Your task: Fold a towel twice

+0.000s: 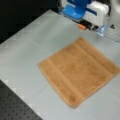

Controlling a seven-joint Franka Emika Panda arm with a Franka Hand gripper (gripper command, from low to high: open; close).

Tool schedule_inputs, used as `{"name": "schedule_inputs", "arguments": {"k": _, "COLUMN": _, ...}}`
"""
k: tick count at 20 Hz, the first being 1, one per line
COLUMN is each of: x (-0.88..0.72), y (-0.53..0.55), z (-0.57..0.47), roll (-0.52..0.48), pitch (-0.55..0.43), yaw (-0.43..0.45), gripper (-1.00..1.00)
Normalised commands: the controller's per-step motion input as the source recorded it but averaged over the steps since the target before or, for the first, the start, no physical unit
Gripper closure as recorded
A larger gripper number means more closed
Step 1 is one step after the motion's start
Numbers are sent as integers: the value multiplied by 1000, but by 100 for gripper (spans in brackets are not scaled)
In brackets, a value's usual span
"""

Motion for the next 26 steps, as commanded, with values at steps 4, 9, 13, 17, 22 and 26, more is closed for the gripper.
{"name": "schedule_inputs", "arguments": {"k": 4, "x": 82, "y": 48, "z": 4, "roll": 34, "pitch": 358, "yaw": -1, "gripper": -100}}
{"name": "schedule_inputs", "arguments": {"k": 9, "x": 312, "y": 140, "z": 30, "roll": -61, "pitch": 243, "yaw": -151, "gripper": -100}}
{"name": "schedule_inputs", "arguments": {"k": 13, "x": 474, "y": 233, "z": 55, "roll": -97, "pitch": 172, "yaw": -211, "gripper": -100}}
{"name": "schedule_inputs", "arguments": {"k": 17, "x": 663, "y": 370, "z": 34, "roll": -35, "pitch": 266, "yaw": -439, "gripper": -100}}
{"name": "schedule_inputs", "arguments": {"k": 22, "x": 707, "y": 361, "z": 20, "roll": -18, "pitch": 249, "yaw": -459, "gripper": -100}}
{"name": "schedule_inputs", "arguments": {"k": 26, "x": 695, "y": 328, "z": -7, "roll": -98, "pitch": 336, "yaw": -379, "gripper": -100}}
